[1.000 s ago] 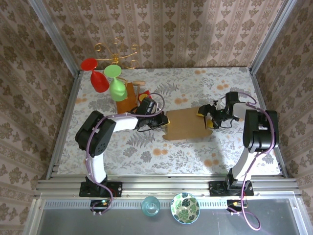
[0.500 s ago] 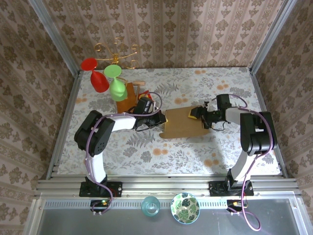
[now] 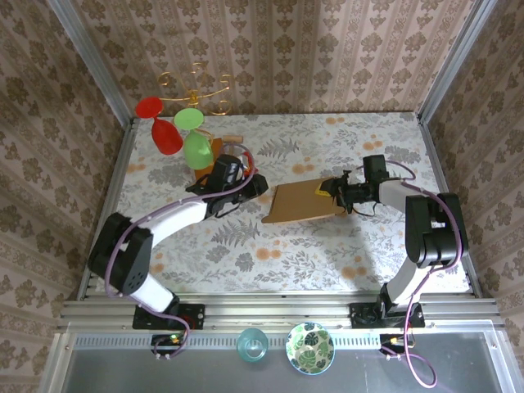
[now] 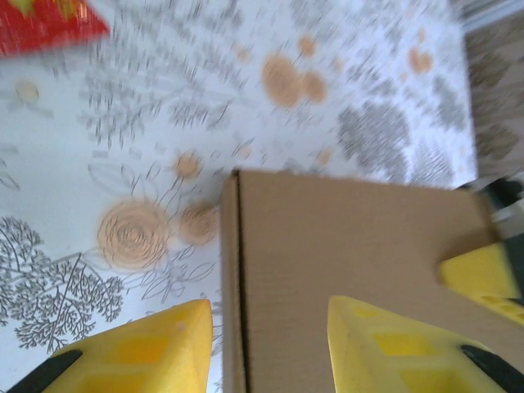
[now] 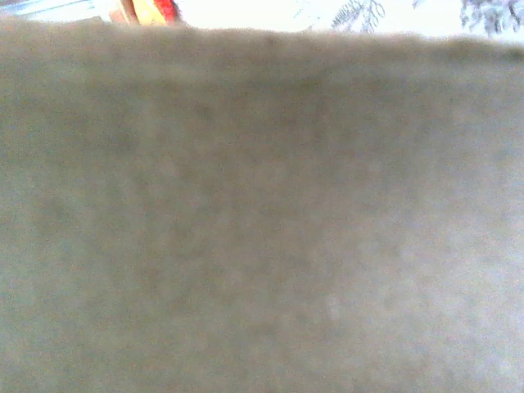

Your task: Fold the paper box

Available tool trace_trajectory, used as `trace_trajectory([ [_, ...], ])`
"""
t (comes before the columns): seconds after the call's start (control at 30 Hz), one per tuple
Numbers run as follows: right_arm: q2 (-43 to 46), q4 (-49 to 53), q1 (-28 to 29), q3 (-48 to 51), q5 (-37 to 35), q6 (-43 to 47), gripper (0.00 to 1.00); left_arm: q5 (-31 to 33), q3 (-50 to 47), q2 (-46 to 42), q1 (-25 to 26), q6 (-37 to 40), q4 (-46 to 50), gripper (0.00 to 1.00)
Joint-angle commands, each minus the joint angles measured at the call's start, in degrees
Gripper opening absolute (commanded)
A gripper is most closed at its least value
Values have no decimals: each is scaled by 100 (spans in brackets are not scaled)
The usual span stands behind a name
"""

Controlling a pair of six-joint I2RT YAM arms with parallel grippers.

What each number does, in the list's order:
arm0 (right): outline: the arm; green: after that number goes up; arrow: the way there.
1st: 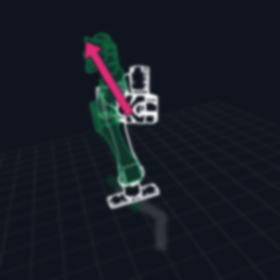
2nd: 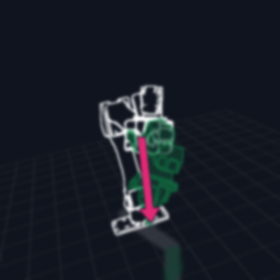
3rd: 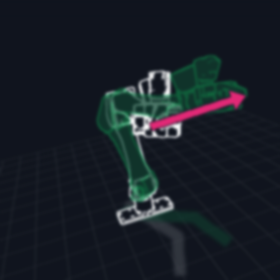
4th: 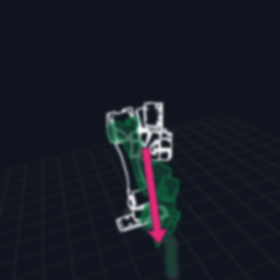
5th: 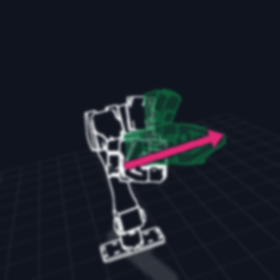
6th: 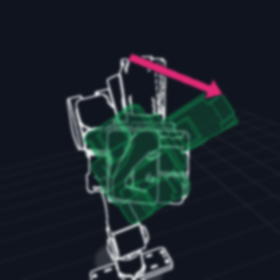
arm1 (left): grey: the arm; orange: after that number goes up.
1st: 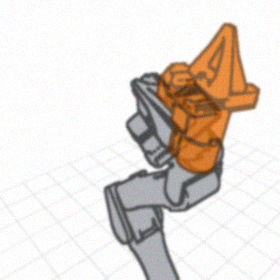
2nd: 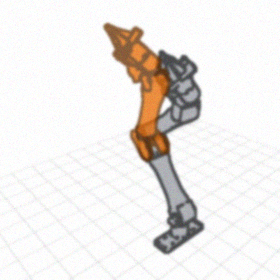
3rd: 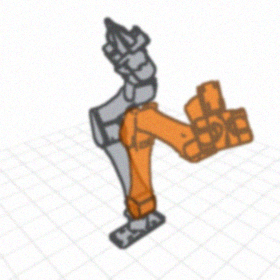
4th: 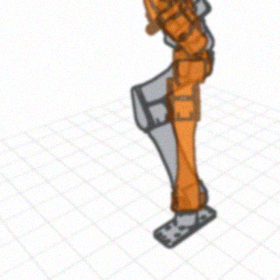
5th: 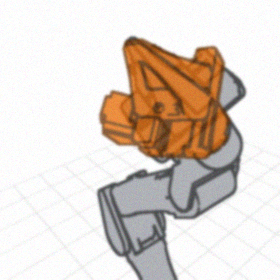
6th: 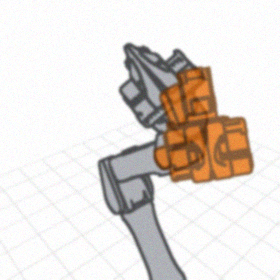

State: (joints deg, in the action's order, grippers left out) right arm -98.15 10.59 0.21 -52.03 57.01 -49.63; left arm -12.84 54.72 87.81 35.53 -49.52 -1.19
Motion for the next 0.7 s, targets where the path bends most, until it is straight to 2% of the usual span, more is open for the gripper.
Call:
trace_trajectory([
  [0.0, 144, 522, -92, -41, 244, -1019, 46, 465, -45, -283, -25, -320, 358, 41],
  [0.13, 198, 1014, -258, -215, 464, -1428, 46, 690, 202, -305, -28, -1490, 1492, 39],
  [0.2, 271, 1065, -334, -205, 536, -1719, 45, 690, 93, -401, 26, -2089, 1606, 40],
  [0.37, 251, 927, -287, -157, 648, -2134, 44, 1329, -476, -958, 374, -3841, 1628, 48],
  [0.43, 185, 865, -222, -139, 649, -2181, 44, 1245, -765, -1049, 355, -4518, 1442, 49],
  [0.53, 70, 731, -91, -121, 691, -2303, 44, 954, -1090, -1075, 282, -5324, 1140, 56],
  [0.67, -102, 637, 132, -218, 812, -2372, 44, 249, -1496, -1064, -1, -6202, 835, 58],
])
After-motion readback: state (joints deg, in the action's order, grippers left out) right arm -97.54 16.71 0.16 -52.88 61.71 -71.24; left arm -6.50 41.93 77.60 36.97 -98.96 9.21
